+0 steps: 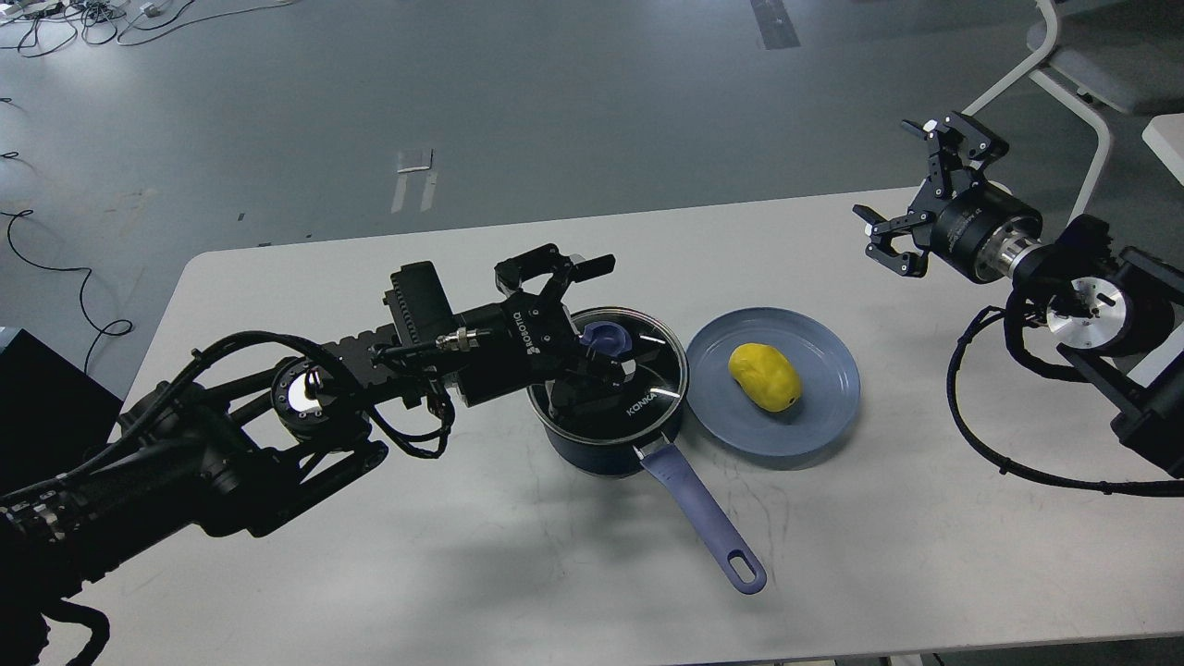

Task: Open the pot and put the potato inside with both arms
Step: 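Lower the left gripper onto the blue knob of the pot lid and grasp it, then lift the glass lid off the saucepan with the left gripper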

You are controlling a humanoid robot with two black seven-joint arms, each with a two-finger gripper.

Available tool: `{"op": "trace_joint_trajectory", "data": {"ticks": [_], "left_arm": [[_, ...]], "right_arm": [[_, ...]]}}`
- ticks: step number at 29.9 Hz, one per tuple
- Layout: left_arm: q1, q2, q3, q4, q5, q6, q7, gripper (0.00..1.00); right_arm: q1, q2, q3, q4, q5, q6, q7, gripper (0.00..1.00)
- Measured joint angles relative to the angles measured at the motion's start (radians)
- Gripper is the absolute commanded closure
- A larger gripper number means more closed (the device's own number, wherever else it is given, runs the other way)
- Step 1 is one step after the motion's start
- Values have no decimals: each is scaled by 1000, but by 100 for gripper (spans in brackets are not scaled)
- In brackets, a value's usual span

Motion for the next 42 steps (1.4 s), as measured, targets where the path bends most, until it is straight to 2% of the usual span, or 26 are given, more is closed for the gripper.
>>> {"op": "trace_joint_trajectory", "data": {"ticks": [10, 13, 18, 35, 42], "left_arm": [[1, -87, 19, 90, -4, -11, -7, 1], [-3, -103, 27, 97, -10, -39, -7, 1], [-10, -110, 44, 109, -50, -75, -7, 1], [-9, -118, 63, 213, -153, -78, -22, 1], [-3, -116, 63, 218, -175, -78, -27, 1]], "right_arm": [[-3, -8, 1, 0, 1, -4, 0, 0], [-9, -9, 0, 0, 0, -8, 0, 0], [-20, -9, 0, -1, -1, -9, 1, 0], [-22, -7, -2, -17, -1, -9, 2, 0], [-23, -7, -5, -18, -2, -10, 2, 0]]}}
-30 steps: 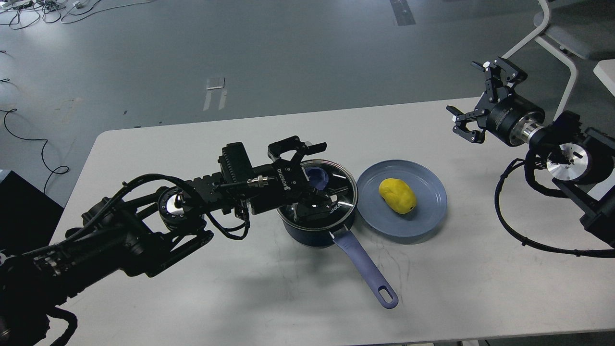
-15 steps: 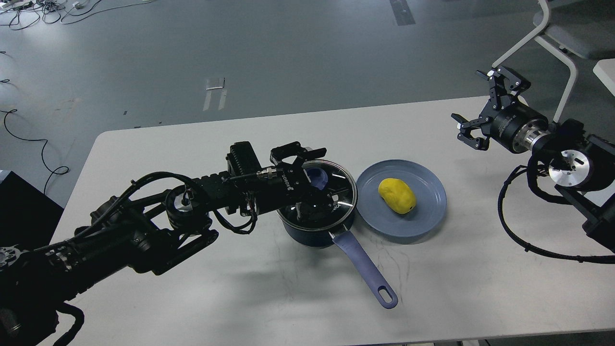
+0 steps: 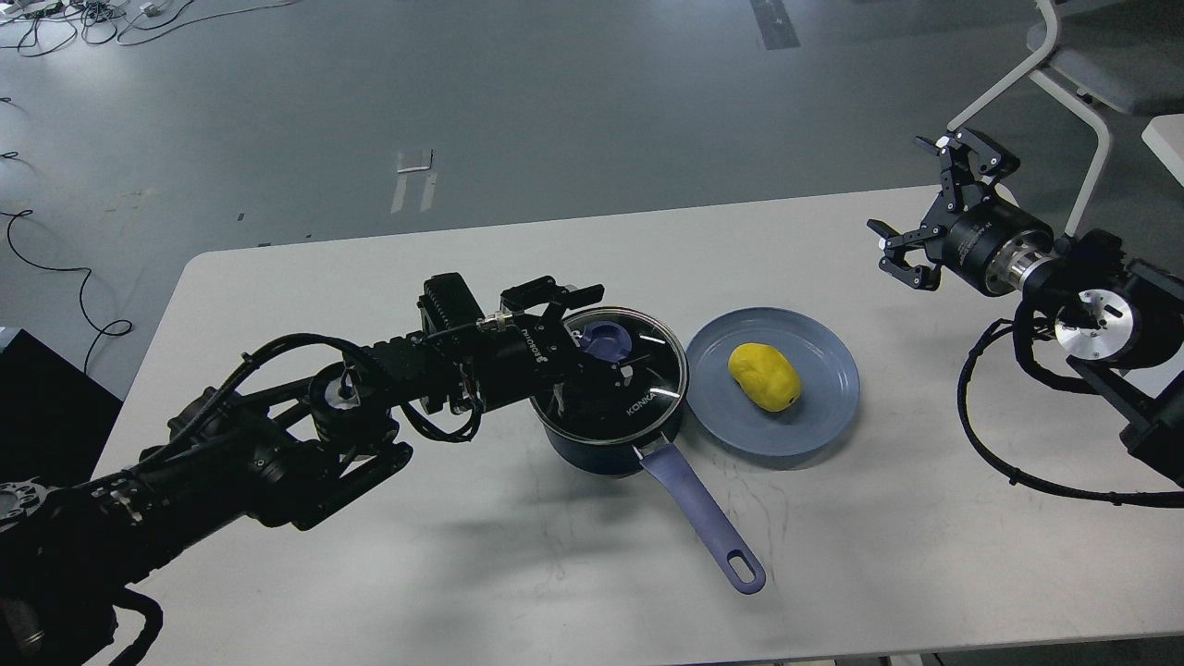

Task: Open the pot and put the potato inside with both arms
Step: 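Lift the glass lid off the saucepan with the left gripper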

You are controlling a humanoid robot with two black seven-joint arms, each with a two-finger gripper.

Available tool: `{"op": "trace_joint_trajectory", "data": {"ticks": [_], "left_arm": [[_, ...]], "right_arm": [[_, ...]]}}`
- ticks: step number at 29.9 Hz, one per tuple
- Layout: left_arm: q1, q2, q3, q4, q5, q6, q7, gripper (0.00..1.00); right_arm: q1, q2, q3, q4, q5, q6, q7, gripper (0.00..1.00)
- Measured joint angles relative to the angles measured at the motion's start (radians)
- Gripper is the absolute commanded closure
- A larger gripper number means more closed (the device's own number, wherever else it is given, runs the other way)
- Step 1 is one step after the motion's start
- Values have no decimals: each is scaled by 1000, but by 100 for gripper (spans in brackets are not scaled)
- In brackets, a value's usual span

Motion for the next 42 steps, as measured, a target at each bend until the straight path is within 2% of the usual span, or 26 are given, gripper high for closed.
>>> {"op": "trace_joint_trajectory", "data": {"ticks": [16, 17, 19, 21, 22, 23, 26, 29, 42], "left_arm": [[21, 2, 28, -8, 2, 21, 0, 3], [21, 2, 30, -8, 2, 28, 0, 5], [22, 3, 33, -8, 2, 40, 0, 19], [24, 4, 34, -8, 3, 48, 0, 36], [25, 5, 34, -8, 5, 52, 0, 36], [26, 6, 35, -8, 6, 55, 0, 43], [28, 9, 35, -4, 6, 60, 0, 53], [28, 14, 36, -2, 5, 62, 0, 56], [23, 21, 35, -4, -1, 62, 0, 55]], "right_arm": [[-19, 2, 0, -15, 0, 0, 0, 0], [-19, 3, 0, -15, 0, 0, 0, 0], [-19, 4, 0, -15, 0, 0, 0, 0], [-19, 6, 0, -15, 0, 0, 0, 0], [-19, 7, 0, -15, -1, 0, 0, 0], [-19, 7, 0, -15, -1, 0, 0, 0], [-19, 8, -7, -15, -2, 0, 0, 0], [-19, 8, -25, -15, -2, 0, 1, 0], [-17, 3, -31, -14, -2, 0, 2, 0]]}}
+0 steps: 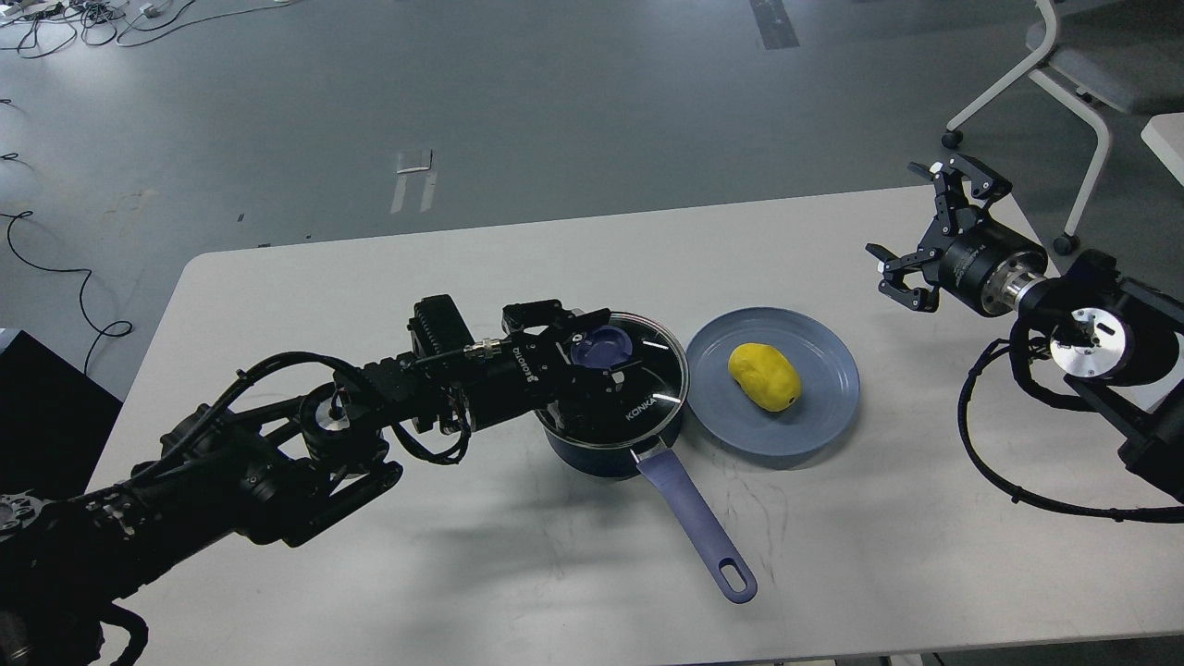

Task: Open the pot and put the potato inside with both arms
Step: 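Lift the glass lid off the saucepan with the left gripper, then move the lid beside the saucepan and set it on the table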

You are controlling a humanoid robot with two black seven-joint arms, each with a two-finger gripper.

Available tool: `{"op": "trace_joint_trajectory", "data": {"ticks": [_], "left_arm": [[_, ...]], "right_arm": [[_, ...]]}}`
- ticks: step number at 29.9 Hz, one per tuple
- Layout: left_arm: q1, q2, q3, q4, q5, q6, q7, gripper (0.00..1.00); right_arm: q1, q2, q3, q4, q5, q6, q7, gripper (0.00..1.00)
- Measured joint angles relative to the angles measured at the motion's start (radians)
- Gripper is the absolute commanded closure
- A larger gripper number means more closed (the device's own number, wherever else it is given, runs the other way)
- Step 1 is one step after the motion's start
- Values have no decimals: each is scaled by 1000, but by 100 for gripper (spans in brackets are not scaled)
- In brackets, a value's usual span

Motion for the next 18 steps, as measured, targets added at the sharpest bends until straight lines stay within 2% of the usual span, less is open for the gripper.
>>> {"op": "trace_joint_trajectory", "data": {"ticks": [10, 18], "left_arm": [[-48, 21, -4, -25, -67, -1, 0, 55], [-80, 109, -4, -45, -73, 2, 0, 55]], "right_arm": [[7, -3, 0, 0, 0, 0, 0, 0], [29, -1, 0, 0, 0, -1, 0, 0]]}}
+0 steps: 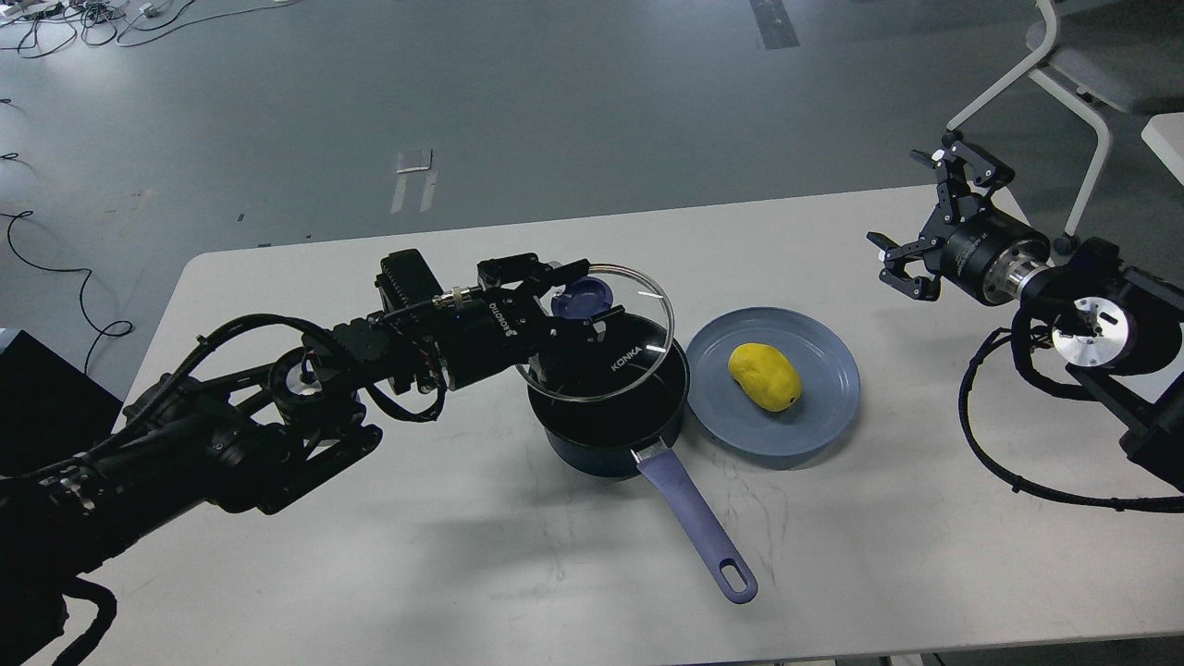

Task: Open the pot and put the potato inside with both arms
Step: 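Move the lid beside the saucepan and set it on the table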

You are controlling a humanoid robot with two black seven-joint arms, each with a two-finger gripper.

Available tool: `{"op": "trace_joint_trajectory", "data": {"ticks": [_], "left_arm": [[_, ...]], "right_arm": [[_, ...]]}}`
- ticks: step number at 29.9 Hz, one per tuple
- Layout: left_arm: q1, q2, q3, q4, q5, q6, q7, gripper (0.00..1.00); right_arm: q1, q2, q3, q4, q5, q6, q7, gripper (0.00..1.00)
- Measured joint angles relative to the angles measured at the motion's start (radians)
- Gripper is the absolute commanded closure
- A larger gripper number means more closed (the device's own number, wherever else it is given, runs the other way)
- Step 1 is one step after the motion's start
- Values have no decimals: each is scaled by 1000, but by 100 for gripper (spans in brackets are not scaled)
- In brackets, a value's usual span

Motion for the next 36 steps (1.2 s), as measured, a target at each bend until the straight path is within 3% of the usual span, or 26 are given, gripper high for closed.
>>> {"op": "trace_joint_trajectory", "data": {"ticks": [13, 21, 31, 34, 35, 36], "left_arm": [[107, 200, 3, 3, -35, 103, 0, 55], [235, 191, 2, 63, -104, 108, 0, 54], [254, 131, 2, 215, -124, 108, 0, 52], [255, 125, 3, 219, -127, 108, 0, 41], [256, 124, 3, 220, -128, 108, 0, 29], [257, 124, 3, 220, -130, 108, 0, 23]], "right_arm": [[7, 7, -5, 0, -1, -6, -1, 0], [4, 8, -7, 0, -6, -7, -1, 0], [8, 6, -37, 3, -6, -12, -1, 0], [8, 2, -37, 5, -6, -12, -1, 0], [7, 1, -38, 5, -6, -12, -1, 0], [7, 0, -38, 6, -6, -12, -1, 0]]}}
